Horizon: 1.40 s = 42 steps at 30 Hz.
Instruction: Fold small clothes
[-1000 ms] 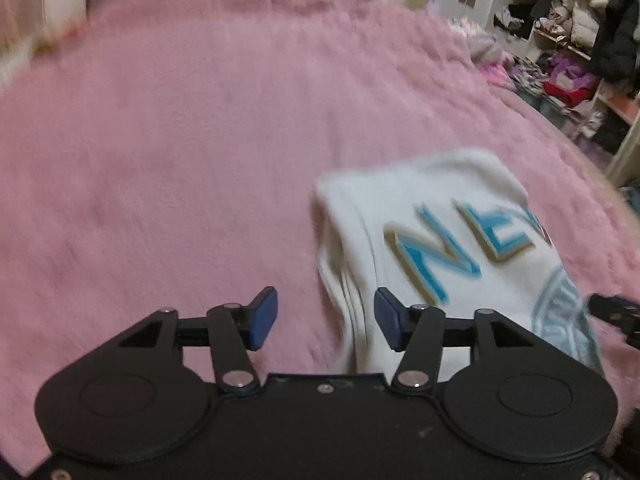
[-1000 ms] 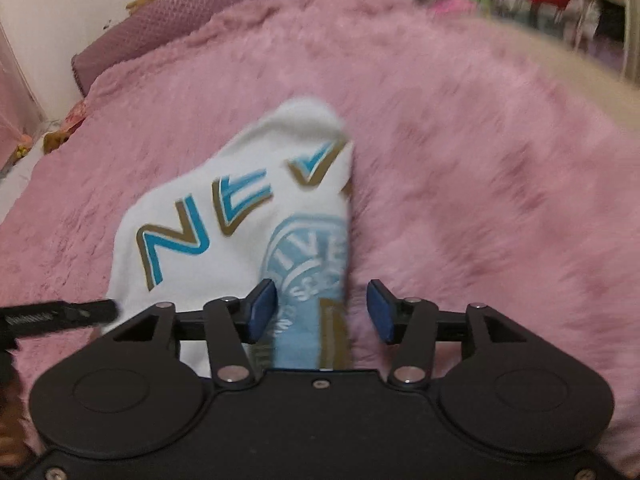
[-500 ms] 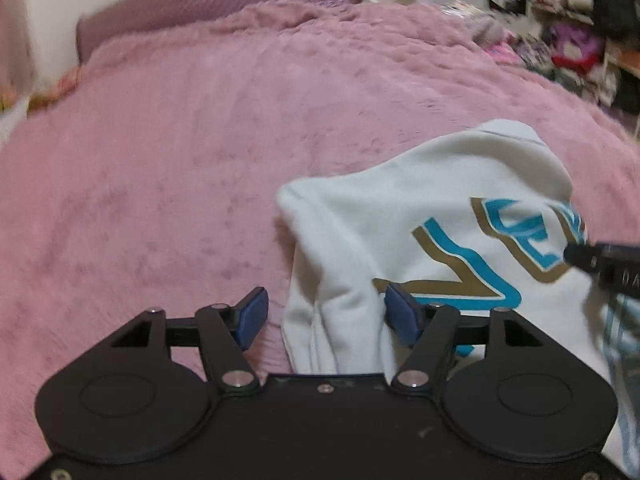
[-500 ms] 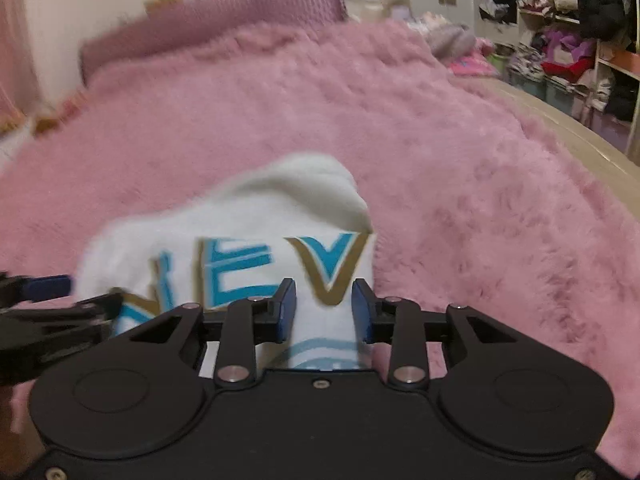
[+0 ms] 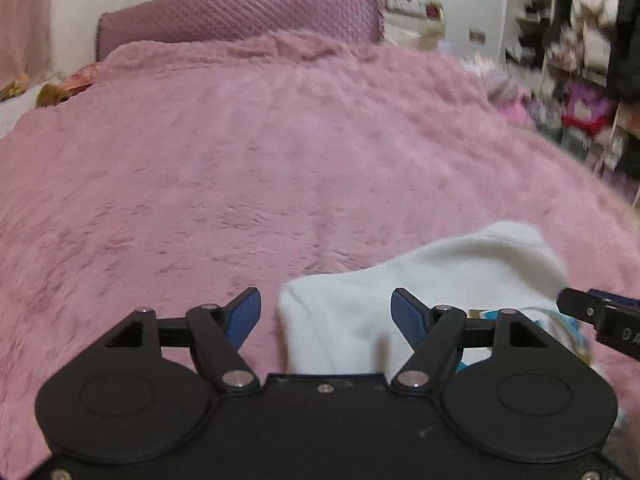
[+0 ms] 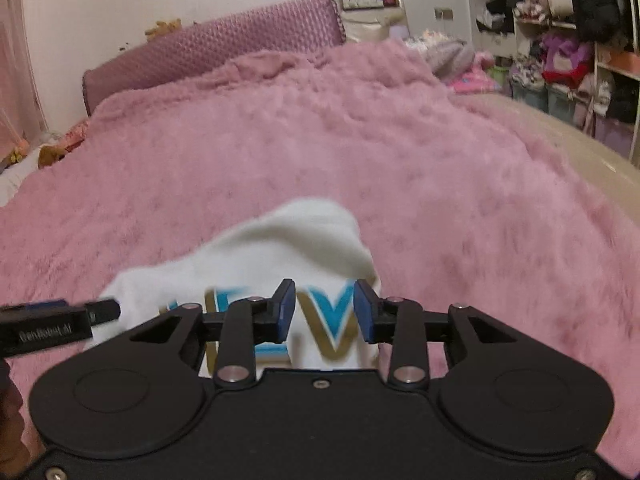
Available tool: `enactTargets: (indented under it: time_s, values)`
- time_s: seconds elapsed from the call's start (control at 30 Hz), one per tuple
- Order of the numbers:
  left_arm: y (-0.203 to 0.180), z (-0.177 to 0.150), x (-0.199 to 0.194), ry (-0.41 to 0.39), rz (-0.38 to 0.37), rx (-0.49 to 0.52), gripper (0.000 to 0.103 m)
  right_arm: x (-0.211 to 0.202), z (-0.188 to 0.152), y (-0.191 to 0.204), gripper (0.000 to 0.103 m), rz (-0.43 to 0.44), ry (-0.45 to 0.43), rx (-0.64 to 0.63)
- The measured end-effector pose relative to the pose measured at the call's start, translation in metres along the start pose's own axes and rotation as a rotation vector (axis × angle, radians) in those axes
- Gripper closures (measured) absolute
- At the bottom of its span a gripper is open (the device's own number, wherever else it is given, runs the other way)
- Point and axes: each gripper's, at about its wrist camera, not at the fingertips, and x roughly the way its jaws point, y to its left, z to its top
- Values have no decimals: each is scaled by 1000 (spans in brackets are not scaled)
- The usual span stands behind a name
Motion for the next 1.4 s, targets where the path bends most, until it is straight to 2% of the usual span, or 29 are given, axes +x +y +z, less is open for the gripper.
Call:
enactTargets:
  time_s: [0.07,0.13,0.2,0.23,0.4,0.53,0.67,0.73,0.8,0.93,1.0,1.07,1.17,1.27,1.37,1.4]
  values:
    - [-6,-10,31,77,41,39,27,16,4,1,73,5,18,-3]
    - [0,-23,48,78,20,-4,24,42,-3,1,73,-25,55,-16]
    - [3,-28,48,62,15,-23,23,69,-17,-5,73,-51,95,-20]
    - [3,-28,45,57,16,-19,23,75,-23,-8,73,-51,85,-7]
    - [5,-15,27,63,14,-18,25,68,-25,-1,73,-65,54,-48]
    - [14,-17,4,94,-1,-50,26,32,-12,-14,73,-34,24,34]
    - [25,-48,-45,113,-31,-77,26,-26,-17,-21,73,3,3,87]
    - [23,-69,-63,132,-27,-39,26,-50,-27,-17,73,6,9,82]
    - [19,-91,-66,186,14,29,23,-73,-42,-11,73,-7,23,75]
    - [27,-103,-65,268,0,-13,23,-76,-77,1,72,-49,137,65]
    - [26,-103,-70,274,-1,12,23,-72,-94,10,71,-104,131,9]
    - [25,-103,-77,262,9,45,23,-72,-91,18,69,-128,133,-42]
    - [24,-105,-93,248,31,80,24,-83,-83,16,68,-124,145,3]
    - [26,-100,-115,259,43,97,26,-100,-84,18,55,-132,161,24]
    - [24,-95,-138,262,40,120,26,-119,-89,25,50,-164,198,-34]
    - [25,-94,-147,254,37,126,26,-125,-88,27,42,-176,207,-50]
